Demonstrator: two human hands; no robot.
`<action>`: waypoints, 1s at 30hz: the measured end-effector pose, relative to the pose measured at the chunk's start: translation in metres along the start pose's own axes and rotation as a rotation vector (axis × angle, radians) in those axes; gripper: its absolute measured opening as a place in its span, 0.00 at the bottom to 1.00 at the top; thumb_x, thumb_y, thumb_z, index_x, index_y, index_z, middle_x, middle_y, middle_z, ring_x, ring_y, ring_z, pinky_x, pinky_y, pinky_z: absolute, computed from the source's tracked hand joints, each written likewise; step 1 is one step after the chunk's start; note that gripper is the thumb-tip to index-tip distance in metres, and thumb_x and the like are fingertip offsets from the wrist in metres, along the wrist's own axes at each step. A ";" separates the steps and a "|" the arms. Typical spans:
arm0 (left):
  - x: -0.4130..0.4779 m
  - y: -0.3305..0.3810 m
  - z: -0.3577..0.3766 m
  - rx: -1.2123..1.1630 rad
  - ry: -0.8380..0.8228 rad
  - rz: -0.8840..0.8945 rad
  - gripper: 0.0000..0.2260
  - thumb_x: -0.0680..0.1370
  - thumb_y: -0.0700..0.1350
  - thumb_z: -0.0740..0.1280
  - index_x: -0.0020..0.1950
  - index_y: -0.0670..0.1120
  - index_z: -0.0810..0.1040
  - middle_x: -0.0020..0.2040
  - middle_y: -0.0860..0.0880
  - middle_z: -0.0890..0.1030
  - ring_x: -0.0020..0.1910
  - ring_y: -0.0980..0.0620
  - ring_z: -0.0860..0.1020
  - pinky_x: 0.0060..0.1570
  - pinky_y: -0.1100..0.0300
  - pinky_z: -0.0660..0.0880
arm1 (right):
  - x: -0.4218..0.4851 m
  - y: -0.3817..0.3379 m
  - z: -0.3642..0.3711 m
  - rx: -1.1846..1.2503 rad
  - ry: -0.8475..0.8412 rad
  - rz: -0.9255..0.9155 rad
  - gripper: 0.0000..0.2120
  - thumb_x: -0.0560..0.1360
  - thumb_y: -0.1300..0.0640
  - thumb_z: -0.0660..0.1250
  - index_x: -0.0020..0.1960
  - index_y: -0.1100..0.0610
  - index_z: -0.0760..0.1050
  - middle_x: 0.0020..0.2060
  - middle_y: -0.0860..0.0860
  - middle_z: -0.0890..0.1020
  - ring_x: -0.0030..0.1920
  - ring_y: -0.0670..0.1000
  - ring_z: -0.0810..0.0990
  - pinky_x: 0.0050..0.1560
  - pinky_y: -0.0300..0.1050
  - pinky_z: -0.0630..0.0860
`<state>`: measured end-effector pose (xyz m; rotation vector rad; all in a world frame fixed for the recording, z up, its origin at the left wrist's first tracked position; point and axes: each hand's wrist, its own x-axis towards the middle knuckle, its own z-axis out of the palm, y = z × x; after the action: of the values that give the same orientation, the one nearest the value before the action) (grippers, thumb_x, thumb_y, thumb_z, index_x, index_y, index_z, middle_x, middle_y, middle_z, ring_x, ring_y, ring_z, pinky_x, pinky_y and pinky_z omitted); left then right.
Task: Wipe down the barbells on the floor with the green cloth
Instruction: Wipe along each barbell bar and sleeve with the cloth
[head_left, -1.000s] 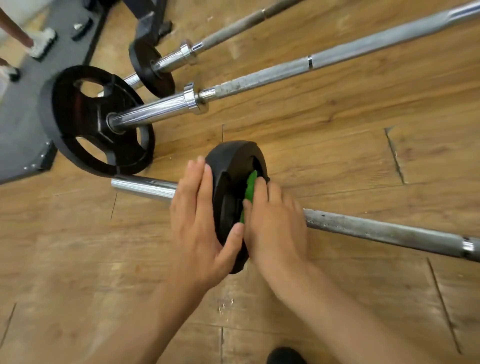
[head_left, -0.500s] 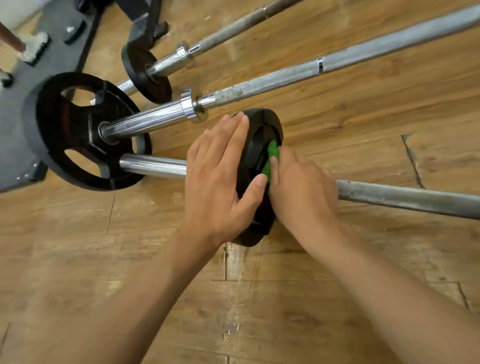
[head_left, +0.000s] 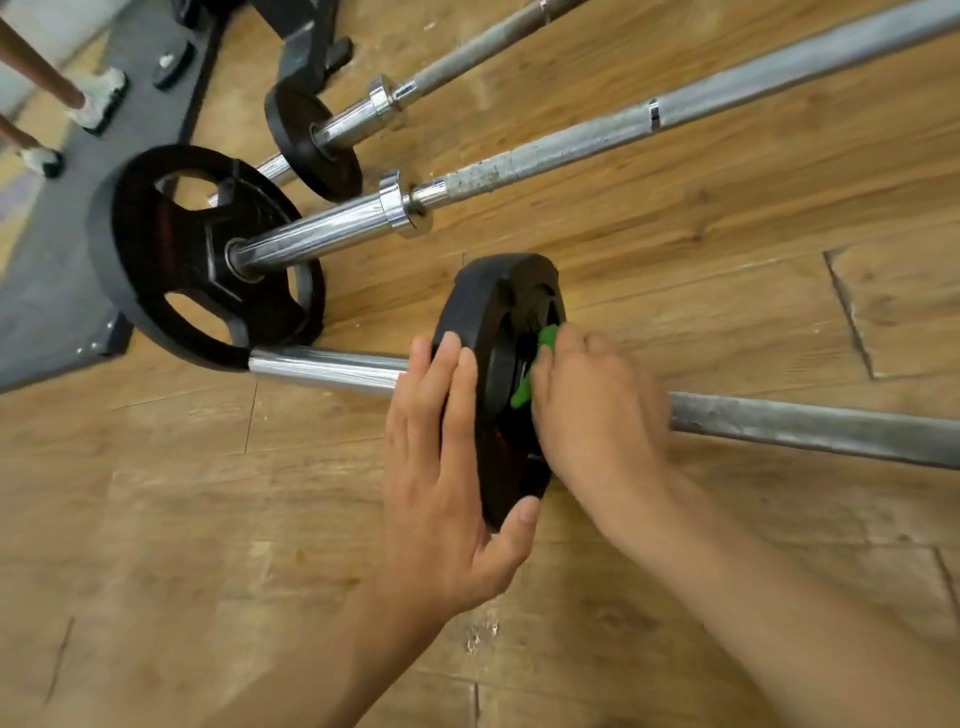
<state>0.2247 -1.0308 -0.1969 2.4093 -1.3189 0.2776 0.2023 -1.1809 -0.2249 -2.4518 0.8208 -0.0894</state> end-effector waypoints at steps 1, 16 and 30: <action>-0.014 0.001 -0.004 0.006 -0.026 0.007 0.38 0.84 0.65 0.50 0.81 0.34 0.57 0.82 0.37 0.57 0.84 0.36 0.54 0.80 0.38 0.56 | -0.017 -0.001 0.004 0.006 0.046 -0.055 0.13 0.85 0.51 0.58 0.58 0.58 0.77 0.47 0.57 0.82 0.44 0.60 0.81 0.42 0.50 0.67; -0.071 0.034 -0.070 0.107 -0.348 -0.027 0.36 0.84 0.61 0.54 0.81 0.35 0.62 0.83 0.39 0.62 0.84 0.42 0.57 0.82 0.43 0.55 | -0.104 -0.012 0.004 0.114 -0.512 0.103 0.15 0.85 0.51 0.54 0.63 0.55 0.76 0.57 0.55 0.82 0.56 0.60 0.82 0.45 0.48 0.68; -0.034 0.025 -0.067 0.126 -0.301 -0.024 0.34 0.85 0.61 0.51 0.81 0.37 0.65 0.78 0.40 0.70 0.81 0.43 0.63 0.81 0.43 0.56 | -0.171 0.005 0.019 0.013 -0.257 -0.203 0.25 0.84 0.53 0.51 0.78 0.62 0.64 0.68 0.61 0.76 0.68 0.65 0.76 0.69 0.60 0.73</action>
<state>0.1854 -0.9891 -0.1424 2.6505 -1.4333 -0.0111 0.0650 -1.0767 -0.2259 -2.4611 0.4581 0.1434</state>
